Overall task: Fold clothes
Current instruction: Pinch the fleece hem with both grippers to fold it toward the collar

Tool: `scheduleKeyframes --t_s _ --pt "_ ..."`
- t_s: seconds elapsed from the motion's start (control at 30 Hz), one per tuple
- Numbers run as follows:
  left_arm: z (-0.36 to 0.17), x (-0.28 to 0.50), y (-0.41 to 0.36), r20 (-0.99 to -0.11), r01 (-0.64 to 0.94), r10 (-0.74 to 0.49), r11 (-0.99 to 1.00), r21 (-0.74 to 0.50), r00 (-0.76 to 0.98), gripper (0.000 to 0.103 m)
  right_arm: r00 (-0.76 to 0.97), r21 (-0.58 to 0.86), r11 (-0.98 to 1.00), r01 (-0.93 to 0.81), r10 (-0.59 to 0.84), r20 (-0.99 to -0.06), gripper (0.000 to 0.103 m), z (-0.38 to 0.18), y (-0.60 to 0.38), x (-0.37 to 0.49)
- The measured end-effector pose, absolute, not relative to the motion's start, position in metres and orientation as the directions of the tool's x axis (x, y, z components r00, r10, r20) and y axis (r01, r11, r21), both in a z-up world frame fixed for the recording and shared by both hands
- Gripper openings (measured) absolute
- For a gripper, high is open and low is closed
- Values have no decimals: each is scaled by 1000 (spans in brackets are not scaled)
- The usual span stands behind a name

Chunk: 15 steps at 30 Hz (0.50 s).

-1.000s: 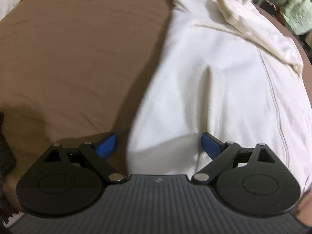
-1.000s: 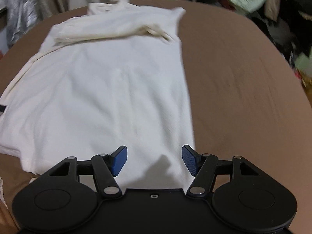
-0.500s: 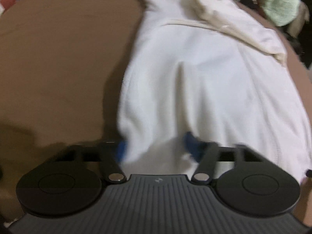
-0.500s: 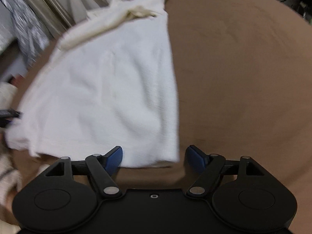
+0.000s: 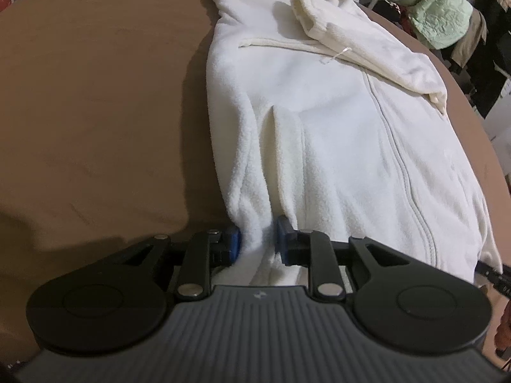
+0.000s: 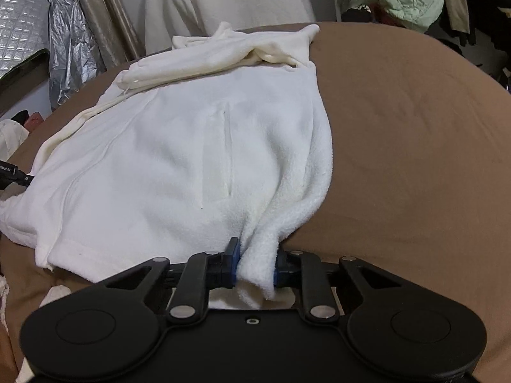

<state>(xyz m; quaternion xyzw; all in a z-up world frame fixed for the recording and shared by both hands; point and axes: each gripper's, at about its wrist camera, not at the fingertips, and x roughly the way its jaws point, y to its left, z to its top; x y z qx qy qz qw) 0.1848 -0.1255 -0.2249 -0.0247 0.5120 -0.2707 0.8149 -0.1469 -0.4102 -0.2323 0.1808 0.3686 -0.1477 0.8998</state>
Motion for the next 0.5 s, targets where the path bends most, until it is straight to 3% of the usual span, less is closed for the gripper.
scheduleKeyframes --t_s 0.1,0.2,0.4,0.5 --pt "-225 184 -126 -817 425 -471 848 -316 332 24 689 274 868 414 -102 -717 26 -234 -418 -149" --pt "-220 180 -126 -797 447 -491 836 -319 351 13 700 335 839 429 -75 -710 27 -237 -424 -152" --pt "-207 174 -129 -746 486 -533 813 -321 399 12 735 310 855 415 -115 -668 18 -231 -417 -158" --pt "-194 177 -138 -720 520 -571 785 -338 394 12 795 340 859 384 -120 -595 16 -216 -417 -161"
